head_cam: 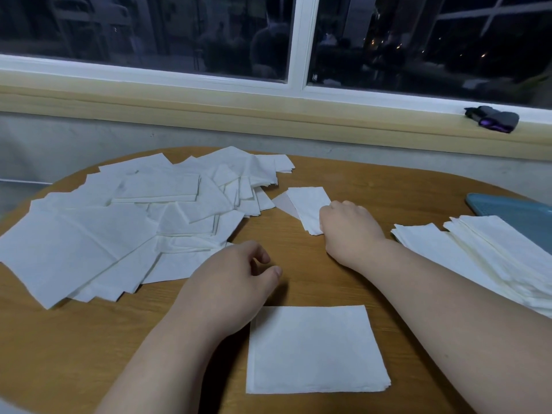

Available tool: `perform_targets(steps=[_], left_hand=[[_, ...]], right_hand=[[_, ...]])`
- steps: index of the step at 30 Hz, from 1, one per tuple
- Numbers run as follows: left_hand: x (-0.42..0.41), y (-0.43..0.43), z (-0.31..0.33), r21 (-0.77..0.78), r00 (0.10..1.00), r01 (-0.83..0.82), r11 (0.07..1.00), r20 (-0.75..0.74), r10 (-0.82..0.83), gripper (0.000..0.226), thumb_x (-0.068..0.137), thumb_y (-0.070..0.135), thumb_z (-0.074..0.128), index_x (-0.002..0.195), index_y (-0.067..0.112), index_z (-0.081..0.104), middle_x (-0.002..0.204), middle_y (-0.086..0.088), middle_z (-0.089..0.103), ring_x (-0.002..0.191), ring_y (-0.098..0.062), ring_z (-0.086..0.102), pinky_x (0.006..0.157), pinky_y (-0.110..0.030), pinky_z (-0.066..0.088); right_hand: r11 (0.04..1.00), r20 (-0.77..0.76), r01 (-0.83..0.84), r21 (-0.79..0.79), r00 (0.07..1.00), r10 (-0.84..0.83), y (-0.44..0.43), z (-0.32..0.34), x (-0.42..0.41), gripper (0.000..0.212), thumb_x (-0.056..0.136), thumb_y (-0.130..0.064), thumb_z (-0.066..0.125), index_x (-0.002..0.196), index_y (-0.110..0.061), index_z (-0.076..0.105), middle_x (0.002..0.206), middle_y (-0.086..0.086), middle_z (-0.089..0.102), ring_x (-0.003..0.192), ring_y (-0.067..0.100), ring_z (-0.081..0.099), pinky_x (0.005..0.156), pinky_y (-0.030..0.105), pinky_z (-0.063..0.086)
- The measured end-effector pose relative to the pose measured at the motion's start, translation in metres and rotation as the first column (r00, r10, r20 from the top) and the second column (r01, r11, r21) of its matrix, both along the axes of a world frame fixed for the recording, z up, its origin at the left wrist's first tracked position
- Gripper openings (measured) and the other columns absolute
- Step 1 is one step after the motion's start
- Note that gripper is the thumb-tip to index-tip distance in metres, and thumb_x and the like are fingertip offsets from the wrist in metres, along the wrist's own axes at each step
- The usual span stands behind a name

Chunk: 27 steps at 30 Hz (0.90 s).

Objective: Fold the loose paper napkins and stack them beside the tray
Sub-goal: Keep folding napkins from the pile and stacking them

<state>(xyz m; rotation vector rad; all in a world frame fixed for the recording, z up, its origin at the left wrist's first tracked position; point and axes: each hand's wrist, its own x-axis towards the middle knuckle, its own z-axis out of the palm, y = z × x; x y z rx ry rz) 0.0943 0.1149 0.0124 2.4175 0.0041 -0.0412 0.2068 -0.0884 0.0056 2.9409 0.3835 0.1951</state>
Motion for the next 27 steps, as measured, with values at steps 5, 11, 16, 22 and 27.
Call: perform_targets(steps=[5,11,16,22,27], left_hand=[[0.001,-0.003,-0.001,0.000,1.000,0.008,1.000,0.008,-0.008,0.019,0.090,0.054,0.058,0.097,0.036,0.058,0.085,0.014,0.065,0.078,-0.001,0.060,0.074,-0.029,0.051],[0.002,-0.004,-0.001,0.003,1.000,0.020,1.000,0.006,-0.020,0.019,0.090,0.054,0.058,0.098,0.037,0.059,0.086,0.013,0.064,0.078,-0.002,0.059,0.072,-0.029,0.051],[0.002,-0.006,-0.001,0.011,1.000,0.030,0.999,0.009,-0.030,0.018,0.091,0.053,0.057,0.099,0.036,0.059,0.086,0.014,0.064,0.079,0.000,0.058,0.070,-0.026,0.049],[0.002,-0.008,-0.001,-0.005,0.999,0.033,0.999,0.003,-0.033,0.018,0.090,0.052,0.058,0.096,0.036,0.059,0.083,0.015,0.066,0.076,0.000,0.060,0.075,-0.030,0.052],[0.002,-0.008,-0.001,-0.004,0.999,0.035,0.999,-0.003,-0.035,0.018,0.090,0.053,0.058,0.097,0.036,0.059,0.083,0.015,0.066,0.077,0.000,0.061,0.074,-0.029,0.052]], right_hand=[[0.997,0.054,-0.016,0.072,0.998,0.012,-0.008,-0.003,0.001,0.023,0.088,0.001,0.046,0.091,-0.020,0.054,0.089,-0.002,0.056,0.084,0.019,0.048,0.074,0.031,0.035],[0.939,0.009,0.076,0.334,0.996,-0.084,-0.016,-0.007,0.003,0.023,0.093,-0.005,0.050,0.090,-0.028,0.054,0.091,-0.006,0.059,0.091,0.019,0.053,0.068,0.032,0.043],[0.851,0.026,0.112,0.513,0.989,-0.146,-0.021,0.000,0.001,0.014,0.096,-0.016,0.056,0.094,-0.028,0.061,0.089,-0.011,0.061,0.085,0.013,0.056,0.065,0.030,0.046],[0.795,0.014,0.155,0.587,0.979,-0.201,-0.026,0.006,-0.005,0.013,0.093,-0.020,0.062,0.091,-0.032,0.066,0.084,-0.014,0.063,0.084,0.011,0.059,0.074,0.038,0.055],[0.809,-0.019,0.177,0.561,0.979,-0.201,-0.027,0.001,-0.011,0.016,0.095,-0.019,0.058,0.095,-0.033,0.066,0.088,-0.013,0.064,0.087,0.012,0.059,0.074,0.037,0.055]])
